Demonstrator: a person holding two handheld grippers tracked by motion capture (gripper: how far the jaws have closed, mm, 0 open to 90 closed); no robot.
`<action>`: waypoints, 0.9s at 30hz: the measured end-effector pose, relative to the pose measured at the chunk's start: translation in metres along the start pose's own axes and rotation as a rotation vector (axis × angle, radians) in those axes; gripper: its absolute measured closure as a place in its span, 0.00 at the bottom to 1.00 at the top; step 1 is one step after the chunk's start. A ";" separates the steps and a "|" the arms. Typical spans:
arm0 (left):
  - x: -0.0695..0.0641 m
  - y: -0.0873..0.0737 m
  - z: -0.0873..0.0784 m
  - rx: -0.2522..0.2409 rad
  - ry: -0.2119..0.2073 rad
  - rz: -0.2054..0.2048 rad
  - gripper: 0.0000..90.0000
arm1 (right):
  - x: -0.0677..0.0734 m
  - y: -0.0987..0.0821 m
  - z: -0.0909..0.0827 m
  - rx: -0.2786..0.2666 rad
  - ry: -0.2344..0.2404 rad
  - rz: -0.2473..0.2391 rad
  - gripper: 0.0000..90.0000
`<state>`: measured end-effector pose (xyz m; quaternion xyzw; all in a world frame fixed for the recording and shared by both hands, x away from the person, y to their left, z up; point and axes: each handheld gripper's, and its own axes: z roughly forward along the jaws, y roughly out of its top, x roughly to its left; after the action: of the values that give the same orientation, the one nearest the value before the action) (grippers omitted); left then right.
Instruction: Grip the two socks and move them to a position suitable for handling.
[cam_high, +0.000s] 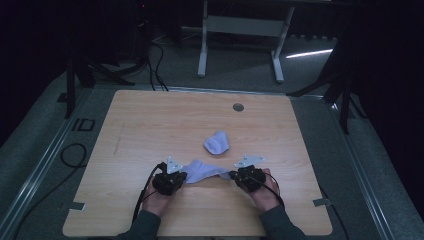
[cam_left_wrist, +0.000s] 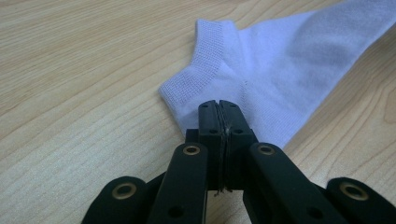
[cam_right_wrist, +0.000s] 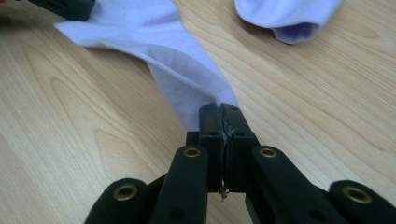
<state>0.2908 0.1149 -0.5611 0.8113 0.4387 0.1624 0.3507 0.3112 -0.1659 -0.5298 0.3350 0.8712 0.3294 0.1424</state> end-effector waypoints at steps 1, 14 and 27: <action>0.000 0.000 0.000 0.000 0.000 0.000 0.98 | -0.001 -0.001 -0.001 -0.001 -0.002 0.001 0.98; 0.000 0.000 0.000 0.003 -0.003 -0.007 0.98 | -0.011 -0.009 -0.012 -0.013 -0.018 0.028 0.98; -0.005 -0.001 -0.003 0.014 -0.005 -0.017 0.98 | -0.010 -0.013 -0.033 -0.063 0.000 0.018 0.75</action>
<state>0.2855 0.1120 -0.5598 0.8104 0.4458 0.1542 0.3474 0.2962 -0.1957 -0.5137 0.3383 0.8574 0.3579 0.1497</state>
